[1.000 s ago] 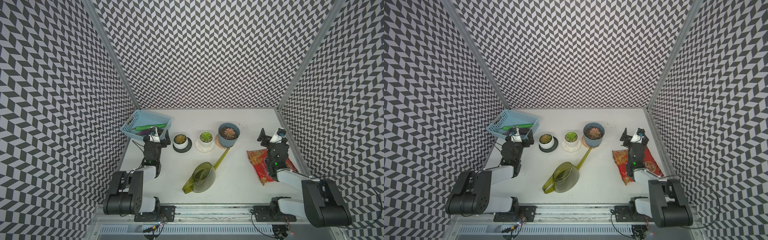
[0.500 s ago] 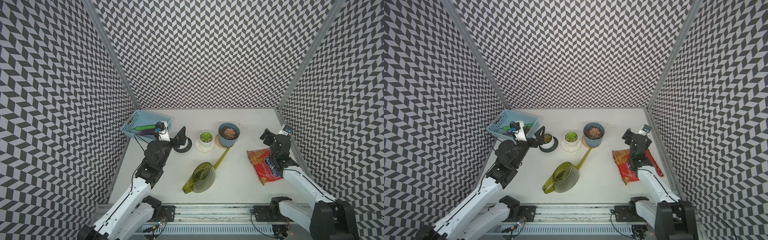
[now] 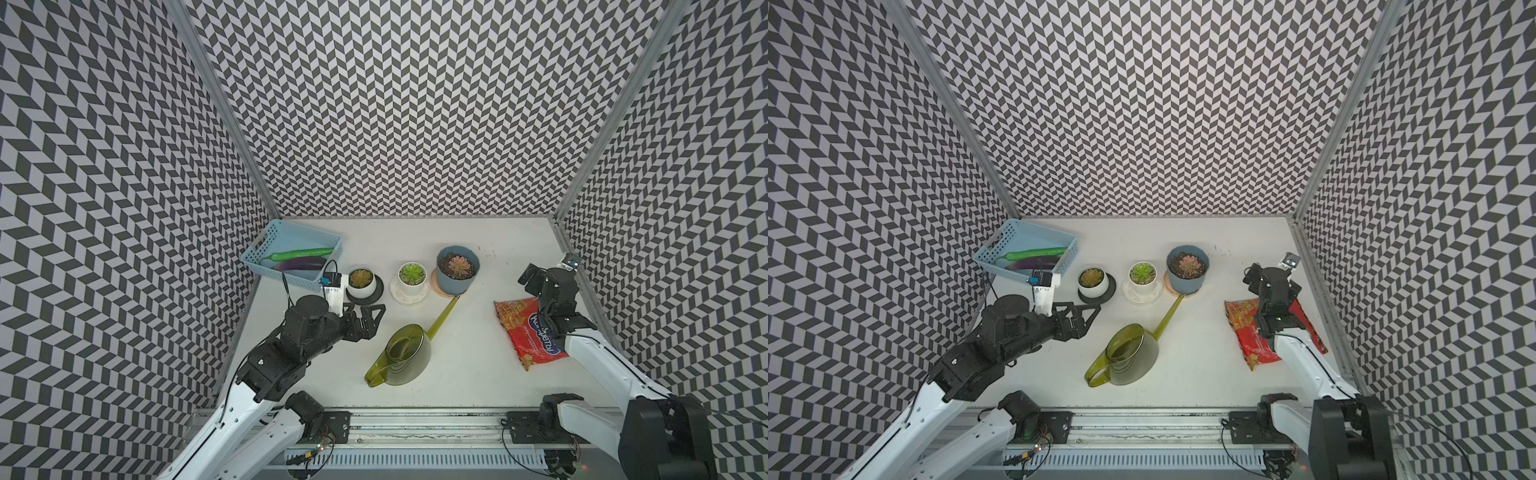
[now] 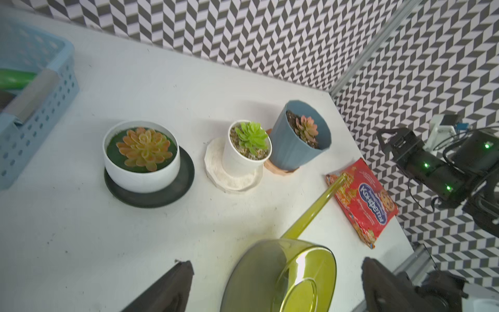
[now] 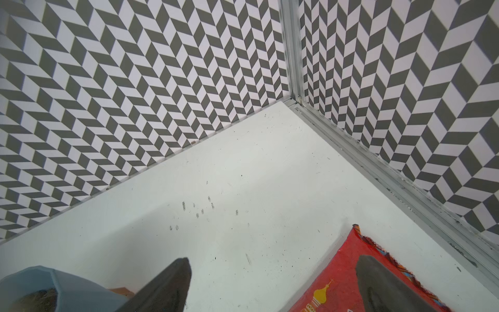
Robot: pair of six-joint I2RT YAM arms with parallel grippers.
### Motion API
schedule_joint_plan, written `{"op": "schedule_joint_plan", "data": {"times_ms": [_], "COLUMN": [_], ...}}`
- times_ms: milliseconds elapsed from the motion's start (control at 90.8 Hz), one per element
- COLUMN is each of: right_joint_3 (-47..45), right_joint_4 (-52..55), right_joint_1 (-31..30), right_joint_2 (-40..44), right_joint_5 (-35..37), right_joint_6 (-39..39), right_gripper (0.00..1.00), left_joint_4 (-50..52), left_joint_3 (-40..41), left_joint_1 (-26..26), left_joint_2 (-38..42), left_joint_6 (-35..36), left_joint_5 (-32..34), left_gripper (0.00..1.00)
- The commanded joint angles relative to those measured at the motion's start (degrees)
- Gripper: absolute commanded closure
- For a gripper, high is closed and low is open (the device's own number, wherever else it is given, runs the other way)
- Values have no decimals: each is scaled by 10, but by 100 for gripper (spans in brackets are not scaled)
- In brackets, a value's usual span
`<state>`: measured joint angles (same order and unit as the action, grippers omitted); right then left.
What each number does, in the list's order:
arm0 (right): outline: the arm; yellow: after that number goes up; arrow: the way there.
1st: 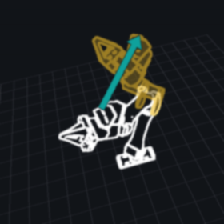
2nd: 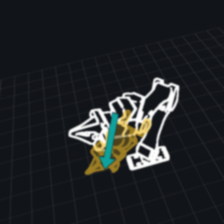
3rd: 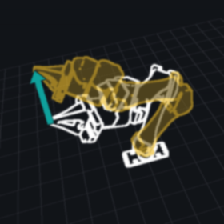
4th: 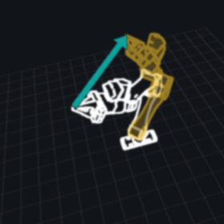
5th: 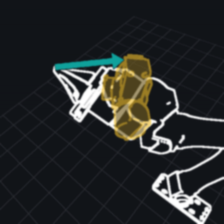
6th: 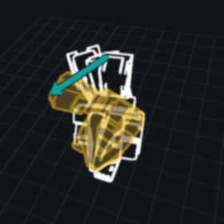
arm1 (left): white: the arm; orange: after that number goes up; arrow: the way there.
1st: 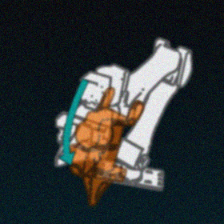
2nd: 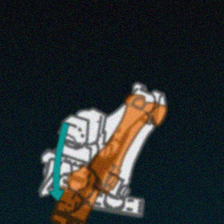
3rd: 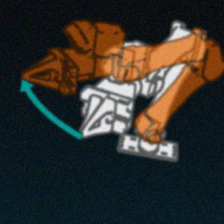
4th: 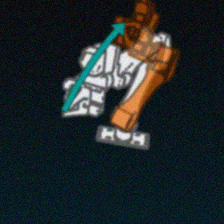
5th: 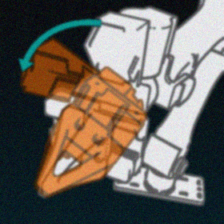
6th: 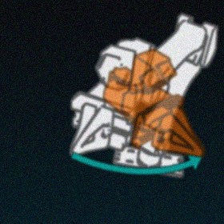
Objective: Water the succulent around the soil edge
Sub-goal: Pick up the watering can from the center of the board.
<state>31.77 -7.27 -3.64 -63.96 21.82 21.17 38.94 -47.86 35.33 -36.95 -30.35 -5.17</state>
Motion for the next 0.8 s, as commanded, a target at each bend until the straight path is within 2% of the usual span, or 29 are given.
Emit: {"op": "schedule_joint_plan", "data": {"times_ms": [0,165,275,463,551,793], "right_joint_3": [20,46,78,116,117,120], "right_joint_4": [15,100,169,287,310,315], "right_joint_1": [-7,-45,-99,-185,-191,-191], "right_joint_2": [-4,7,31,61,79,113], "right_joint_5": [-25,-28,-41,-65,-66,-58], "right_joint_6": [16,28,27,31,34,40], "right_gripper": [1,1,0,1,1,0], "left_joint_4": [87,167,209,270,284,283], "left_joint_3": [-58,-126,-149,-144,-146,-109], "left_joint_1": [17,47,74,186,231,275], "left_joint_2": [-24,-75,-102,-151,-170,-203], "left_joint_6": [1,27,34,14,3,-19], "left_joint_5": [-38,-45,-45,17,42,55], "left_gripper": [2,2,3,3,3,8]}}
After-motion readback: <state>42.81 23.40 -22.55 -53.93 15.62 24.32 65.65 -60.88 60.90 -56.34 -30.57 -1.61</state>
